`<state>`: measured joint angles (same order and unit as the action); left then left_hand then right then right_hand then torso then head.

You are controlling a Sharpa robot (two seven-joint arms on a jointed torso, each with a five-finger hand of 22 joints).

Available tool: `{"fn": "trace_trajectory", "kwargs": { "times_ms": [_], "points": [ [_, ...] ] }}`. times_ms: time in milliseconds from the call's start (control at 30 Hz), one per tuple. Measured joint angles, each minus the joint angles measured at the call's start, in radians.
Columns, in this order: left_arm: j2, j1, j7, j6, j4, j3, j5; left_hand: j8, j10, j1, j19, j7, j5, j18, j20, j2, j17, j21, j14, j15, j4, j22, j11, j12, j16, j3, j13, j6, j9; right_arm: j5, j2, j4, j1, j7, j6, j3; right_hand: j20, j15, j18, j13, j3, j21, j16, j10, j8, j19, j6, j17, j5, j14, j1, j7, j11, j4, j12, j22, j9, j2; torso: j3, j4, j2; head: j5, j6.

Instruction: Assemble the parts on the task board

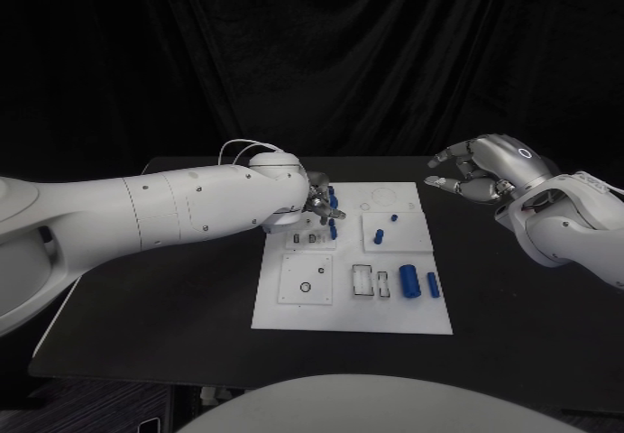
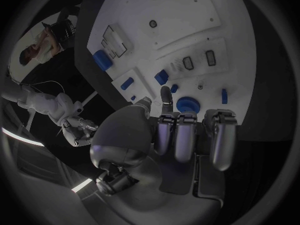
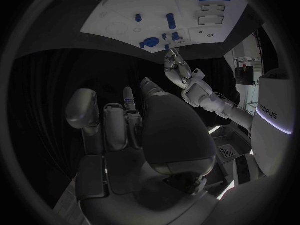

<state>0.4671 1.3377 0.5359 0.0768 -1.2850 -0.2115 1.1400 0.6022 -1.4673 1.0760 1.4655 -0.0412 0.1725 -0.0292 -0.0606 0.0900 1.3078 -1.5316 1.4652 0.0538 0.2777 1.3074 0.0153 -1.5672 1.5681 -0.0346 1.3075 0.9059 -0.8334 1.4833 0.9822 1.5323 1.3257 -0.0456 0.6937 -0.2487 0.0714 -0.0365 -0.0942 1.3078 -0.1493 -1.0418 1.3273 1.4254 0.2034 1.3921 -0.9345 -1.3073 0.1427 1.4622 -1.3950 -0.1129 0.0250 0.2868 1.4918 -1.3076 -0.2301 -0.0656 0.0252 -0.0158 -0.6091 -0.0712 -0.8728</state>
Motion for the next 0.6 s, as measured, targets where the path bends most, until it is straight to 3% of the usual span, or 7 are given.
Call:
{"fn": "trace_trajectory", "kwargs": {
  "times_ms": [267,600],
  "points": [
    [-0.002,-0.026,0.0,-0.003,0.01,0.0,0.001,-0.026,0.0,0.0,0.0,0.0,0.01,0.0,0.0,0.0,0.0,0.0,0.0,0.0,-0.006,0.0,0.0,0.0,0.0,-0.005,0.0,0.0,0.0,0.0,-0.003,-0.003,-0.002,0.002,0.001,0.0,0.0,0.0,0.0,0.0,0.0,0.0,0.0,0.0,0.0,0.0,0.0,0.0,0.0,0.0,0.0,0.0,0.0,0.0,0.0,0.0,0.0,0.0,0.0026,0.0035,0.002,0.0,0.0],
    [-0.001,-0.039,-0.01,-0.023,0.013,0.0,0.001,-0.032,0.0,0.0,0.0,0.0,0.013,0.0,0.0,0.0,0.0,0.0,0.0,0.0,-0.008,0.0,0.0,0.0,0.0,-0.006,0.0,0.0,0.0,0.0,-0.004,-0.004,-0.003,0.004,0.002,0.0,0.0,0.0,0.0,0.0,0.0,0.0,0.0,0.0,0.0,0.0,0.0,0.0,0.0,0.0,0.0,0.0,0.0,0.0,0.0,0.0,0.001,0.0,0.0044,0.0047,0.004,0.002,0.0]
  ]
}}
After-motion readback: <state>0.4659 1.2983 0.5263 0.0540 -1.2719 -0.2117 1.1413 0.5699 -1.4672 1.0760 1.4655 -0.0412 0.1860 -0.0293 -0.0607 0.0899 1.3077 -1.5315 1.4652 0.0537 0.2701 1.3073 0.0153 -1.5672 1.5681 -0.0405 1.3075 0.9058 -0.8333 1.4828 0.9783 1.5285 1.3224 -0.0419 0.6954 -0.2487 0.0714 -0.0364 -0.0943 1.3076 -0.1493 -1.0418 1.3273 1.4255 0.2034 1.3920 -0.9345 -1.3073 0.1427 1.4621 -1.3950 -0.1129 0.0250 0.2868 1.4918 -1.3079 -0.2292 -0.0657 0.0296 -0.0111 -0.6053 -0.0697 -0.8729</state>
